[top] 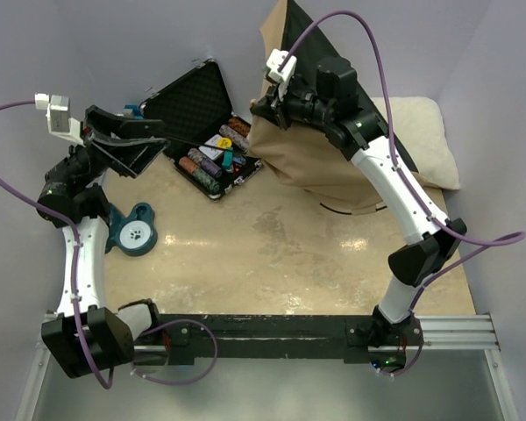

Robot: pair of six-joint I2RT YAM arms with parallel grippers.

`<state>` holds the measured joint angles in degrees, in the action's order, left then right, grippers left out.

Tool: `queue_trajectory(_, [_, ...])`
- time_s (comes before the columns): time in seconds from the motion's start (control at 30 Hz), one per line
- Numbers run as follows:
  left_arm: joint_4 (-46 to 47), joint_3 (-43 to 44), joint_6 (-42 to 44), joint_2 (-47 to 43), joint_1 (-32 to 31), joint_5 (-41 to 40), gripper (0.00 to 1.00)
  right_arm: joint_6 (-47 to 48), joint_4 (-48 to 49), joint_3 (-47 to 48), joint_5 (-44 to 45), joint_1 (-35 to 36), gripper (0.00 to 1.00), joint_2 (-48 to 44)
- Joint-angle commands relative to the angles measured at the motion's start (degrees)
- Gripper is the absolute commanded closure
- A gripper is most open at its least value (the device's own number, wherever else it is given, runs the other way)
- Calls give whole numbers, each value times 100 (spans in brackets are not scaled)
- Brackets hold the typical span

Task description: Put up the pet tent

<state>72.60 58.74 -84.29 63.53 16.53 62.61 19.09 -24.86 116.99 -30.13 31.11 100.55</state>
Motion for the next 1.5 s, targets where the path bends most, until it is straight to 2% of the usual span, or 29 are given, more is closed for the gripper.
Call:
queue_trajectory(0.0, [2997,322,176,19,-203,-197,38,-186,359,-18,-335,0,100,-247])
queue_trajectory(0.23, [3269,506,141,-16,-318,-161,44,-239,307,140,-371,0,100,-133])
queue_trajectory(0.4, [3287,717,88,19,-353,-205,55,-292,280,140,-406,0,100,-106])
queue_trajectory(0.47, [3226,762,62,19,-379,-223,70,-283,254,122,-432,0,100,-115])
queue_trajectory(0.57, [2989,762,62,19,-370,-240,100,-205,44,183,-555,0,100,-62])
queue_trajectory(0.6, [2875,762,62,19,-379,-214,100,-117,-131,262,-616,0,96,-27])
queue_trajectory(0.7, [2760,753,36,37,-370,-48,100,295,-746,508,-530,0,65,78])
queue_trajectory(0.73, [2734,744,44,28,-379,-4,100,445,-922,570,-442,0,59,79])
queue_trajectory(0.87, [2689,744,27,63,-370,76,100,1086,-1398,518,-3,0,49,-9])
queue_trajectory(1.1, [3031,806,-315,186,-379,269,100,1825,-1882,597,473,9,45,105])
queue_trajectory(1.17, [3155,806,-447,195,-370,269,100,1992,-2057,719,412,17,36,210])
queue_trajectory(1.3, [3313,779,-597,169,-379,331,100,2239,-2391,1053,166,53,26,438])
queue_trajectory(1.4, [3541,744,-799,125,-379,401,100,2485,-2733,1369,-71,88,24,640])
queue_trajectory(1.47, [3595,709,-887,90,-370,454,100,2660,-2909,1510,-168,97,27,720])
